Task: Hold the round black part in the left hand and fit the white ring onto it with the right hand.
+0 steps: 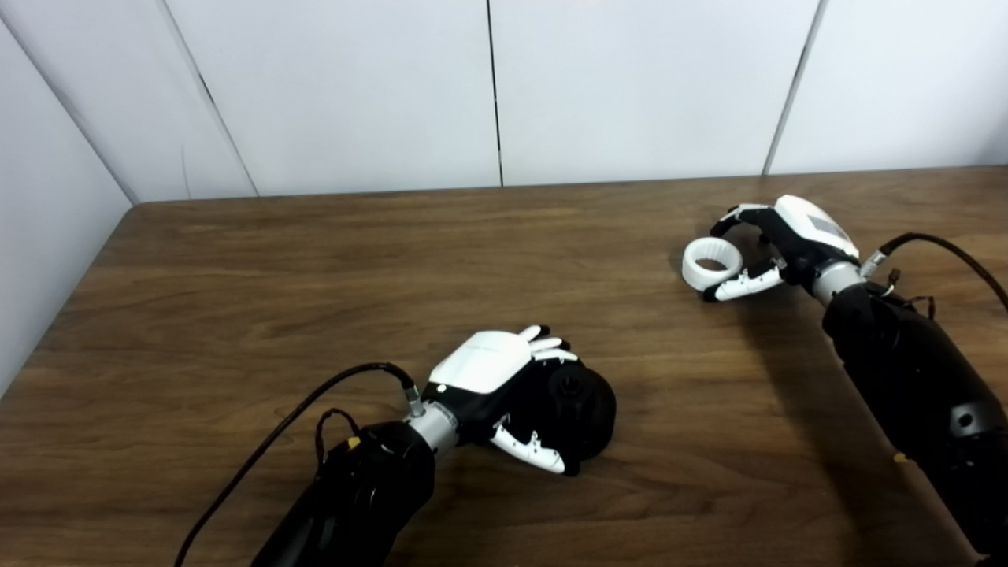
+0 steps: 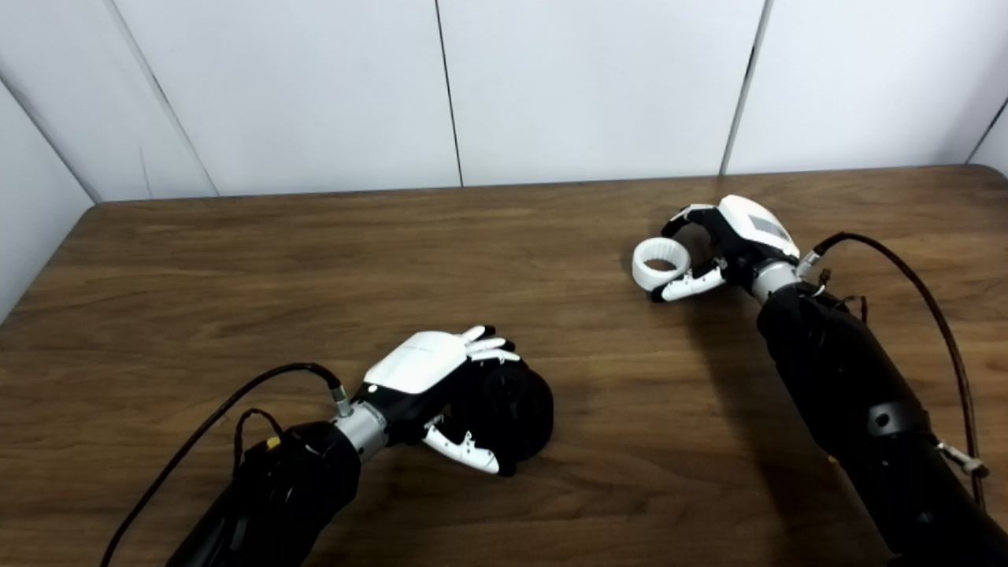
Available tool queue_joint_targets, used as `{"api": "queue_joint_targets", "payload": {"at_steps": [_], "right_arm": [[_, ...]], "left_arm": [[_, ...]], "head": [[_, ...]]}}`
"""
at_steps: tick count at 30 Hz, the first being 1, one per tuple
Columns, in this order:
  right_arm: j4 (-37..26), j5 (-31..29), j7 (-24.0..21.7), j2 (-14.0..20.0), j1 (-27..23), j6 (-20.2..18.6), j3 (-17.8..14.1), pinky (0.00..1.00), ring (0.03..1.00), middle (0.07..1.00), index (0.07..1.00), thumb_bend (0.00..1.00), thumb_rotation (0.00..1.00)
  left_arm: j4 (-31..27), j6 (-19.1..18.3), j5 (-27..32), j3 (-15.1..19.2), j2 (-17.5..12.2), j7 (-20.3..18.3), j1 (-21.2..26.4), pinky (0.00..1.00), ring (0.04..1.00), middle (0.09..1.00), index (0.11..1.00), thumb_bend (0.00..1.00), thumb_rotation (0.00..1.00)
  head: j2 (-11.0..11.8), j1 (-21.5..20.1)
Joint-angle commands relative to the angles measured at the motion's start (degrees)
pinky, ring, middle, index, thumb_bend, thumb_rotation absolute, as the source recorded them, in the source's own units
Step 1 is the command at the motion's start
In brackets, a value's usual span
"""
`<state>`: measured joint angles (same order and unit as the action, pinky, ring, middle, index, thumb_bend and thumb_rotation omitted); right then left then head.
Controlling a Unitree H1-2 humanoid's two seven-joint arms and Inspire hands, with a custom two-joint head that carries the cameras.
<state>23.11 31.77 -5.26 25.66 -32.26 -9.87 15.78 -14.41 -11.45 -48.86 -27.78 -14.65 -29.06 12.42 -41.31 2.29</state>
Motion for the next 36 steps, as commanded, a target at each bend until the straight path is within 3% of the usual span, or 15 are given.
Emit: {"api": "queue_joint_targets", "payload": {"at_steps": [1, 36], "right_arm": [[0.9, -0.4, -0.3, -0.4, -0.2, 0.7, -0.2, 0.77, 0.906, 0.876, 0.692, 0.85, 0.23], [0.8, -0.3, 3.9, -1.4, 1.1, 2.0, -1.7, 0.73, 0.876, 0.846, 0.638, 0.82, 0.23]], "left_arm": [[0.6, -1.4, 0.1, -0.2, -0.8, -2.5, 0.0, 0.93, 1.000, 0.939, 0.825, 0.97, 0.44], [0.6, -1.3, -0.3, 0.0, -0.4, -2.3, -0.4, 0.91, 0.997, 0.938, 0.826, 0.97, 0.45]], "head": [[0.0, 0.1], [-0.1, 0.2]]}}
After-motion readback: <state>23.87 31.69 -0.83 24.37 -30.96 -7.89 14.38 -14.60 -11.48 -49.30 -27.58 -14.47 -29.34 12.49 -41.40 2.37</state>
